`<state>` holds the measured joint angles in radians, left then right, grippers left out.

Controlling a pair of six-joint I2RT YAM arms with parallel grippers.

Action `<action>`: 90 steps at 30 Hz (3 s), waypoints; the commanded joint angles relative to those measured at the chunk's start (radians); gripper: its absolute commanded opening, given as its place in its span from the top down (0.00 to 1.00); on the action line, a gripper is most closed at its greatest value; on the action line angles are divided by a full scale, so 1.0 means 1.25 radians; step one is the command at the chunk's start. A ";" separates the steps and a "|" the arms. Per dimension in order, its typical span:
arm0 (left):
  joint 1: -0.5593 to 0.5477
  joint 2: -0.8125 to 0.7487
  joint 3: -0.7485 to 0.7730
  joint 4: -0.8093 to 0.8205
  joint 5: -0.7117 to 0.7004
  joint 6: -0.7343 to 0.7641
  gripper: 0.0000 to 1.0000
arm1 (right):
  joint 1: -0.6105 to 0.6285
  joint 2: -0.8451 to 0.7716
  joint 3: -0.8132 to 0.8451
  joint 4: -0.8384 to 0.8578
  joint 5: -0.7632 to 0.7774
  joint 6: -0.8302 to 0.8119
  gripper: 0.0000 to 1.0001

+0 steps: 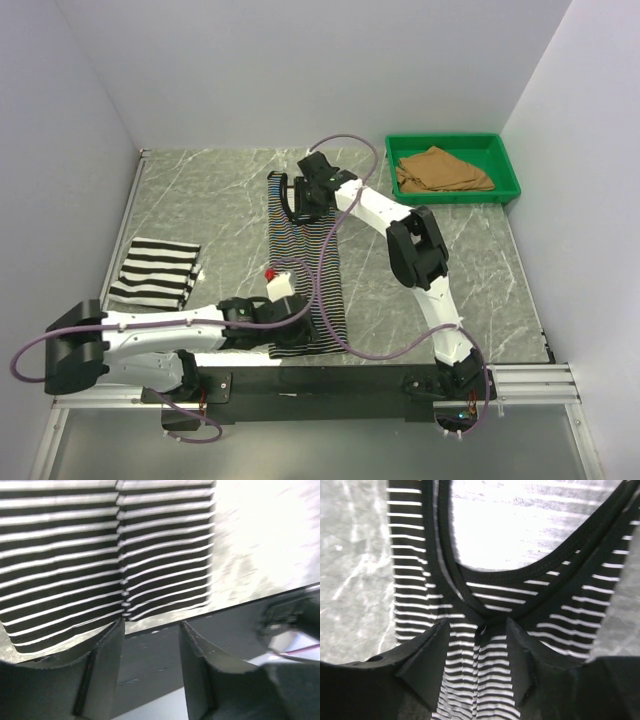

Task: Fold and stack the tank tops
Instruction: Fold the tank top

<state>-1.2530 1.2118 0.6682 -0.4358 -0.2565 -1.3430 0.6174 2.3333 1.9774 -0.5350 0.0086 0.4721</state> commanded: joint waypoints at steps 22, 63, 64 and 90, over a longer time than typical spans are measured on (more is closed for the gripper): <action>0.314 -0.197 -0.156 -0.091 0.199 0.023 0.46 | 0.128 -0.904 -1.045 0.159 -0.088 0.238 0.40; 0.203 -0.290 -0.175 -0.172 0.109 -0.041 0.50 | 0.317 -0.895 -1.193 0.203 -0.090 0.431 0.59; 0.203 -0.281 -0.177 -0.156 0.116 -0.036 0.51 | 0.317 -0.897 -1.194 0.206 -0.090 0.432 0.59; 0.122 -0.206 -0.212 -0.113 0.128 -0.044 0.99 | 0.419 -0.880 -1.132 0.113 0.019 0.453 1.00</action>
<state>-1.0534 0.9768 0.3870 -0.5102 -0.0868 -1.3903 1.0958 1.2339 0.5056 -0.3252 -0.0441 1.0283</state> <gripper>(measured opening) 0.020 0.011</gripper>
